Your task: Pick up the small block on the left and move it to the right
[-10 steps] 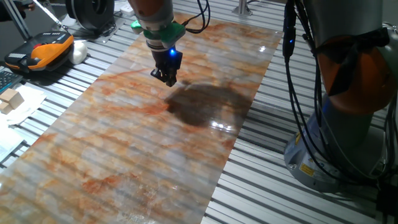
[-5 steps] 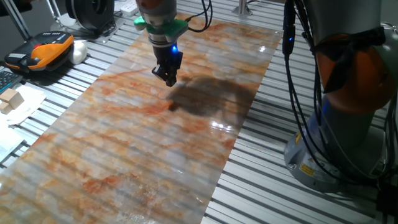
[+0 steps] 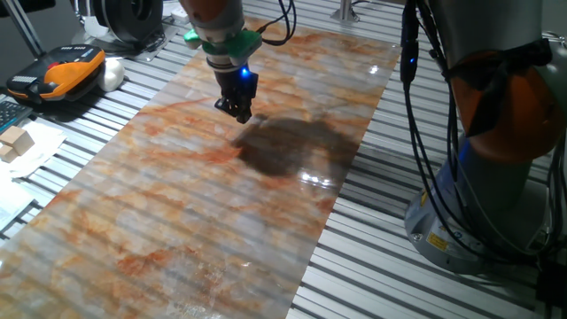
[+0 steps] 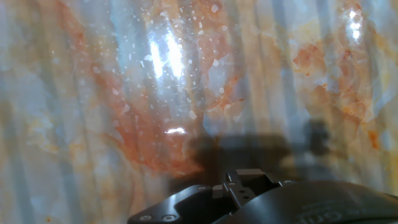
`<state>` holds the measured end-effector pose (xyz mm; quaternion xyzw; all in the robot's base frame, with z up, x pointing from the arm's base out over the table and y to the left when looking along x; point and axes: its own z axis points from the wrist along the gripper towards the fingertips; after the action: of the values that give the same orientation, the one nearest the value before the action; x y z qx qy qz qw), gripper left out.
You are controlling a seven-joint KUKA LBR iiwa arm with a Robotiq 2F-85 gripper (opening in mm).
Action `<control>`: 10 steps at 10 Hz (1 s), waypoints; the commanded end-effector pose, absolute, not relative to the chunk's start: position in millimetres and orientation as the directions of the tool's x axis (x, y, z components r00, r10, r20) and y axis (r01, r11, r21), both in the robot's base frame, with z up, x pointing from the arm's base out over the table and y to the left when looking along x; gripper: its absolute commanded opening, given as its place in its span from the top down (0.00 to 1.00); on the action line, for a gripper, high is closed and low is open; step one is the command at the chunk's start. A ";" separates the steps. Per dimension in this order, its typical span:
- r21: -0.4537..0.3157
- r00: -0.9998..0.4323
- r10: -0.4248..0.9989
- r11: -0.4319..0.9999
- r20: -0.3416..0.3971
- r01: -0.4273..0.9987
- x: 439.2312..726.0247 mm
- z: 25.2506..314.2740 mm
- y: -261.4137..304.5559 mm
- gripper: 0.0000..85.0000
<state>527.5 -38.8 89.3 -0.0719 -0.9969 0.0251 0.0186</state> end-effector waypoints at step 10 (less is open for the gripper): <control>-0.027 -0.985 0.172 0.985 0.033 0.171 527.1 89.5 -39.6 1.00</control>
<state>527.2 -39.6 89.5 -0.0856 -0.9961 0.0120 0.0171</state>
